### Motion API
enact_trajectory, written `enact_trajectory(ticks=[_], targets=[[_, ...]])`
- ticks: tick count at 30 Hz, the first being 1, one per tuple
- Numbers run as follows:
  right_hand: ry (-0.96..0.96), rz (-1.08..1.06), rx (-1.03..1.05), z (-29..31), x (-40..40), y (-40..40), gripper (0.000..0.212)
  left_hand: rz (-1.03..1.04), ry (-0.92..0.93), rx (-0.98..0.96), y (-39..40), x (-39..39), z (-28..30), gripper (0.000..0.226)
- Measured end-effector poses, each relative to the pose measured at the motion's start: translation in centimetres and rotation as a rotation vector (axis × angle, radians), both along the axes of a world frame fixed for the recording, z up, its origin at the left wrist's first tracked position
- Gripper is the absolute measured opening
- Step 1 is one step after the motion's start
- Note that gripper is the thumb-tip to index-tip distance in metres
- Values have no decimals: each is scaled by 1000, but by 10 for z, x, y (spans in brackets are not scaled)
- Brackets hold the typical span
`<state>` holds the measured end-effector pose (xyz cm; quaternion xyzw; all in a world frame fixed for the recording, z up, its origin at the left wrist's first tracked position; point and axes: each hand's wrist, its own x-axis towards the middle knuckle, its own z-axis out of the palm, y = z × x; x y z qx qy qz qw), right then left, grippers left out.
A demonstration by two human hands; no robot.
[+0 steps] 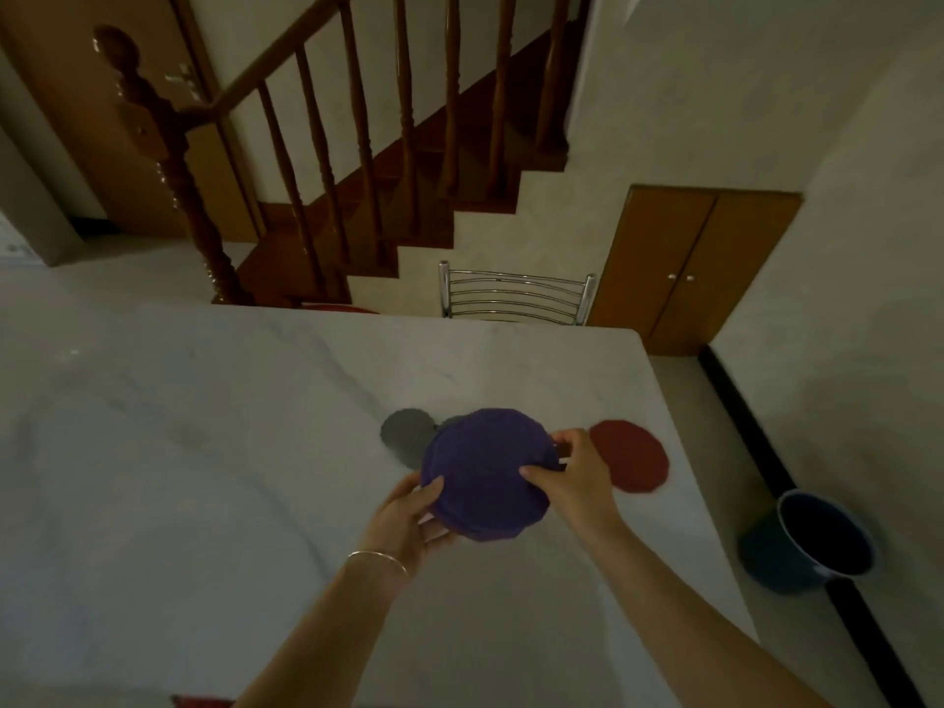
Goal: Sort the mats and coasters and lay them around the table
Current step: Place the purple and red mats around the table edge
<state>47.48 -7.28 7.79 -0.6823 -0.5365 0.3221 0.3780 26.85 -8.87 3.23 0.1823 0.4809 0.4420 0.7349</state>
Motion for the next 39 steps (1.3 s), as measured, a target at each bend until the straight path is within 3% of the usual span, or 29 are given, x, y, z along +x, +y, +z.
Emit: enact_trajectory(ticks=[6,11,17,21,25,29,34,39], targets=[[-140,-56,27,10,-55,-37,45,-35,-53,-32,-20,-57,5,46],[-163,81,71,5,-86,-54,70,-25,-49,-74,-32,-73,-1,44],[-202,219,85,-34,-95,-64,43,-23,38,-101,-42,-96,-12,41],[-163,141,45,-76,-96,-66,41,13,92,-137,-54,-122,-27,55],[-188,79,-137,-119,-87,-74,46,86,145,-147,-70,-157,-40,59],[-503,258,-329,-149,-76,-93,56,200,123,-159,-82,-187,-47,50],[-665,246,-284,-154,-80,-104,55,269,66,-138,-87,-194,-43,44],[-825,301,-325,-162,-79,-110,60,273,4,-135,-95,-181,-40,51]])
